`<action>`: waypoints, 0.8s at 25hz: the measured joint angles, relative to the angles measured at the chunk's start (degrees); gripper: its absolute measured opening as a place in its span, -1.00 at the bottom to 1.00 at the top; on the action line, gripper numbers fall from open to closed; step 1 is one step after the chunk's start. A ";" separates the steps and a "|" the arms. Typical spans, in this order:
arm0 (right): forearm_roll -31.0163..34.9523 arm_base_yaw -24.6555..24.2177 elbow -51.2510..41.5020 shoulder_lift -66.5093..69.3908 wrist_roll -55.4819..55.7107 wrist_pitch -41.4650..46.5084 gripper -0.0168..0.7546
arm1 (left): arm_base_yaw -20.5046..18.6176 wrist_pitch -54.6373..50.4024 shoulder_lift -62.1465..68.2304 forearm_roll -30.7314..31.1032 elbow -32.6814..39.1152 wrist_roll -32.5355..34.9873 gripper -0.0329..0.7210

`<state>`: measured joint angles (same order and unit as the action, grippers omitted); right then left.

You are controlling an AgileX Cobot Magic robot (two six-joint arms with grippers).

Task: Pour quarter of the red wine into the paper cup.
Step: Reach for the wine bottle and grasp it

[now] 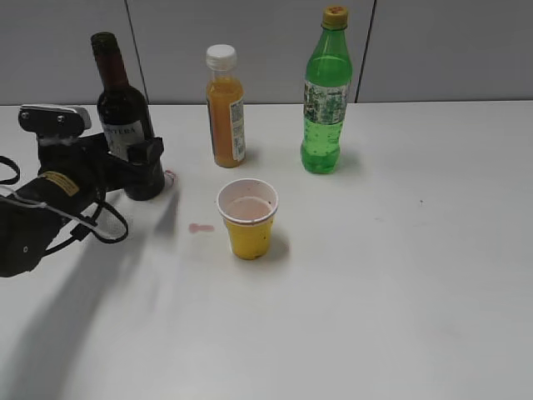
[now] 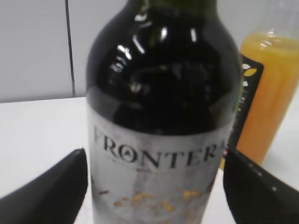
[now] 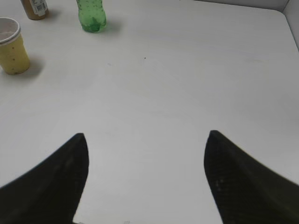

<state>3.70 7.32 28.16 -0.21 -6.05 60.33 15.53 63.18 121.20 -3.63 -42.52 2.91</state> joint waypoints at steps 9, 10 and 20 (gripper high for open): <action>0.00 0.00 0.00 0.00 0.00 0.00 0.56 | 0.00 -3.63 4.67 -0.30 -7.04 0.00 0.92; 0.00 0.00 0.00 0.00 0.00 0.00 0.56 | 0.00 -3.80 4.81 -0.66 -7.17 0.00 0.91; 0.00 0.00 0.00 0.00 0.00 0.00 0.56 | 0.00 -3.87 5.43 -1.90 -8.92 -0.07 0.65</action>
<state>3.70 7.32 28.16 -0.21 -6.05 60.33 15.53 59.30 126.63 -5.53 -51.45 2.83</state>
